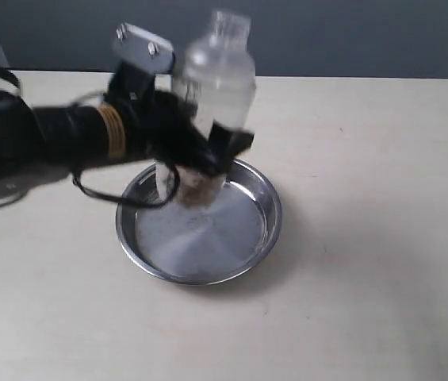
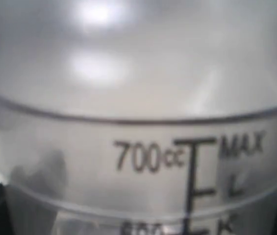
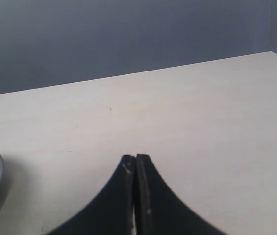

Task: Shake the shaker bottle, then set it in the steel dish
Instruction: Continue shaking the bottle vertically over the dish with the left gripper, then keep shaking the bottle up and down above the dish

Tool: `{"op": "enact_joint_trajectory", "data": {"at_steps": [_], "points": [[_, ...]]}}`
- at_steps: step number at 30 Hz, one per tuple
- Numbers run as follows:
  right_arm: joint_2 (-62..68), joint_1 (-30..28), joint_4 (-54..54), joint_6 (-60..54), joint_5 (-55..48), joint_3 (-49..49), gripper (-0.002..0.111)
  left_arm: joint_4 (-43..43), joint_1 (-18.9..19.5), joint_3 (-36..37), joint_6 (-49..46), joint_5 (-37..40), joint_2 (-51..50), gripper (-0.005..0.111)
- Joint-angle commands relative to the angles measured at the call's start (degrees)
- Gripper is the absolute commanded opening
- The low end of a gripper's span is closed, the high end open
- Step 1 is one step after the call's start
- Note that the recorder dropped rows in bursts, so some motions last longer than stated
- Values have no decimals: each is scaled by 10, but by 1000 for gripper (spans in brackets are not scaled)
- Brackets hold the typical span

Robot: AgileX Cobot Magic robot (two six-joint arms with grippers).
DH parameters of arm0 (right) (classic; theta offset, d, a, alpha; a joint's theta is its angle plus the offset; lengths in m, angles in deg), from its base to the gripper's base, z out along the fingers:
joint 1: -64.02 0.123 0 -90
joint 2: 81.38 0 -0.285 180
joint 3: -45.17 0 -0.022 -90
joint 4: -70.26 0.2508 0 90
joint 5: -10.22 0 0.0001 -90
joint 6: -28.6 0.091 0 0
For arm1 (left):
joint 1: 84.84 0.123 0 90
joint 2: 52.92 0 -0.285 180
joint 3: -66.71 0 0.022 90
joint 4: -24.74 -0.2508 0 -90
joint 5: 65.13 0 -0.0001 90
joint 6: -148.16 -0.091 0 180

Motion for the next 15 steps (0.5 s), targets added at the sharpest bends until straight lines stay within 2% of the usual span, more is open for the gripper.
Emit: {"op": "enact_joint_trajectory", "data": {"at_steps": [1, 4, 6, 9, 11, 13, 15], "points": [[-3, -2, -2, -1, 4, -1, -1, 0, -2, 6, -8, -16, 10, 0], [-3, -2, -2, -1, 4, -1, -1, 51, 1, 44, 3, -42, -99, 0], [-3, -2, -2, -1, 4, -1, -1, 22, 2, 38, 42, -65, -78, 0], [-3, -2, -2, -1, 4, -1, -1, 0, 6, 2, 31, -119, 16, 0], [-3, -2, -2, -1, 4, -1, -1, 6, 3, -7, 16, -91, 39, 0], [-3, -2, -2, -1, 4, -1, -1, 5, -5, 19, 11, -62, 0, 0], [-3, -2, -2, -1, 4, -1, -1, 46, -3, 36, 1, -74, -68, 0]]}}
